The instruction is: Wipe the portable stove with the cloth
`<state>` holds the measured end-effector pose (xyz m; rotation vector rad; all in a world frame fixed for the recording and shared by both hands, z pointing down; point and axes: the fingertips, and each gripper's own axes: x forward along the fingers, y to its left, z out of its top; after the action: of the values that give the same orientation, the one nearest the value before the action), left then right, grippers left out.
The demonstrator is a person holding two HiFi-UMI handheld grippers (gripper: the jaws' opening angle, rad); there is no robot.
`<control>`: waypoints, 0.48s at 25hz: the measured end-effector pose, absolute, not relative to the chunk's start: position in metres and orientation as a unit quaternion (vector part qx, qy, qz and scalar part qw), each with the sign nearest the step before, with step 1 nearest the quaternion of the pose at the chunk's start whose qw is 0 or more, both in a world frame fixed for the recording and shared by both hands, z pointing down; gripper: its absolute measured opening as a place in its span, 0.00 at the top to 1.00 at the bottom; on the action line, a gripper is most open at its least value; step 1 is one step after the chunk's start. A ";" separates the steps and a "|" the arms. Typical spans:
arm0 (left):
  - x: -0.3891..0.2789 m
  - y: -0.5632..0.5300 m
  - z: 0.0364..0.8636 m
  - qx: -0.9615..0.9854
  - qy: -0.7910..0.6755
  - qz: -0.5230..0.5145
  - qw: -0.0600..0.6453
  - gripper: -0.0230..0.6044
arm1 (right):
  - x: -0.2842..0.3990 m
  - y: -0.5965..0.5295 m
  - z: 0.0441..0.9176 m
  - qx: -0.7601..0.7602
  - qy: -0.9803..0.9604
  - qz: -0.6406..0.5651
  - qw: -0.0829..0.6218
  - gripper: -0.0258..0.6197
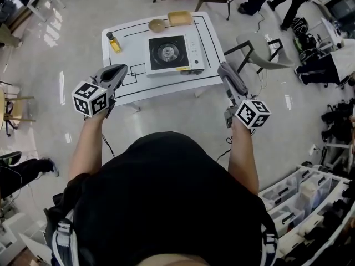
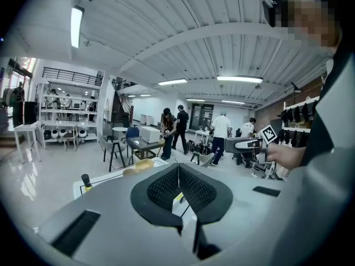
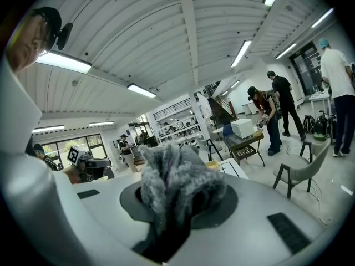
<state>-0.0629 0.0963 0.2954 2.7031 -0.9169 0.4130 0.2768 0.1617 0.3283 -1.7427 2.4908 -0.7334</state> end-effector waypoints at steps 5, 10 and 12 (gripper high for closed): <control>-0.040 0.090 0.301 0.926 -0.326 0.139 0.129 0.93 | 0.298 0.149 0.337 -0.546 0.804 -0.237 0.003 0.78; -0.021 0.091 0.301 0.924 -0.333 0.137 0.127 0.93 | 0.310 0.140 0.340 -0.533 0.812 -0.237 -0.002 0.78; -0.018 0.092 0.302 0.923 -0.336 0.137 0.127 0.93 | 0.312 0.137 0.340 -0.529 0.815 -0.237 0.000 0.78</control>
<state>-0.0180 0.0916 0.3017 2.6867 -0.9772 0.3998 0.3116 0.1372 0.3403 -1.6619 2.5611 -0.7434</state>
